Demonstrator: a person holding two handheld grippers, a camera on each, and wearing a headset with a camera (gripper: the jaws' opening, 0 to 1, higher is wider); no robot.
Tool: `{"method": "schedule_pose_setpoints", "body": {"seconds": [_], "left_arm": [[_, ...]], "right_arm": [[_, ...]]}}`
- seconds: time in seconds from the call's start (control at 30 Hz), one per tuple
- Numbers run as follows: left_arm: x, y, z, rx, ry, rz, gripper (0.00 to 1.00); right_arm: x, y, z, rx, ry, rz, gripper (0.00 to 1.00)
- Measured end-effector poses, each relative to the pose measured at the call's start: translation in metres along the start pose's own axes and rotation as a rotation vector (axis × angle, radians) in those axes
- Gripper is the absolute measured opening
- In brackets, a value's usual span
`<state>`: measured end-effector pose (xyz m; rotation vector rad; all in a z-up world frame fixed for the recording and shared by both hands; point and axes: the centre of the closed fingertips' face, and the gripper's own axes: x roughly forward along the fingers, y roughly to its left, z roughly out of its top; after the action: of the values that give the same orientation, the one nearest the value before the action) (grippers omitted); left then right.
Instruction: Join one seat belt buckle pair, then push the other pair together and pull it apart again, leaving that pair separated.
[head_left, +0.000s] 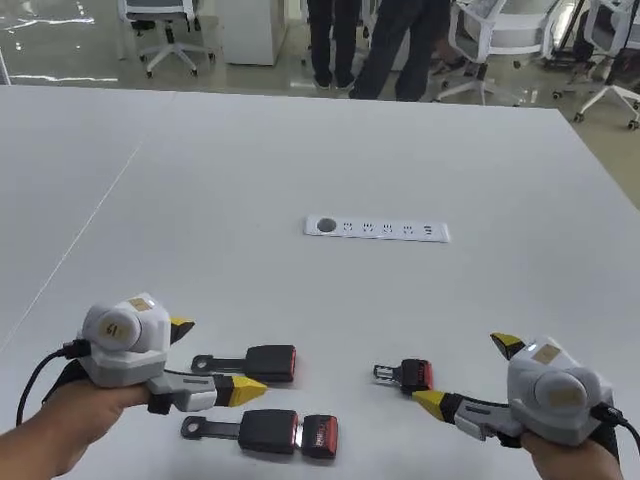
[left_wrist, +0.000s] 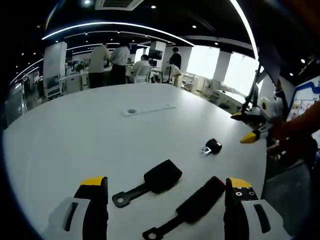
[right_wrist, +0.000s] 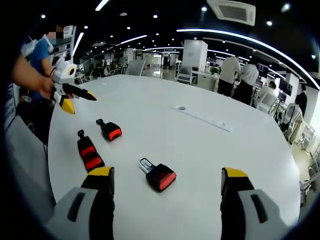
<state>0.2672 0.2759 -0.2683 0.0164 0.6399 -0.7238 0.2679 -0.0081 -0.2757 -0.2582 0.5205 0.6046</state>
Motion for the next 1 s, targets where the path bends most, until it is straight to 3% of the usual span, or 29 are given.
{"method": "schedule_pose_setpoints", "body": {"seconds": [0.1,0.2,0.3,0.63,0.7,0.87,1.0], "left_arm": [[-0.010,-0.004,-0.007,-0.016,-0.016,0.013,1.00],[-0.023,-0.016,-0.012,-0.045,-0.031,0.020,1.00],[-0.032,-0.021,-0.014,-0.070,-0.069,0.033,1.00],[-0.060,-0.027,-0.034,-0.105,-0.093,0.072,1.00],[-0.067,-0.030,-0.037,-0.084,-0.102,0.074,1.00],[-0.085,-0.023,-0.043,-0.093,-0.110,0.102,1.00],[-0.092,-0.022,-0.046,-0.095,-0.117,0.113,1.00]], "right_arm": [[-0.010,0.009,-0.003,0.000,-0.001,0.001,0.90],[-0.020,0.016,-0.004,0.007,-0.009,-0.004,0.90],[-0.030,0.021,-0.010,0.010,-0.010,-0.010,0.91],[-0.052,0.041,-0.020,0.028,-0.023,-0.019,0.92],[-0.056,0.044,-0.022,0.030,-0.025,-0.022,0.93],[-0.065,0.052,-0.023,0.027,-0.033,-0.014,0.94],[-0.069,0.053,-0.031,0.022,-0.009,-0.017,0.94]]}}
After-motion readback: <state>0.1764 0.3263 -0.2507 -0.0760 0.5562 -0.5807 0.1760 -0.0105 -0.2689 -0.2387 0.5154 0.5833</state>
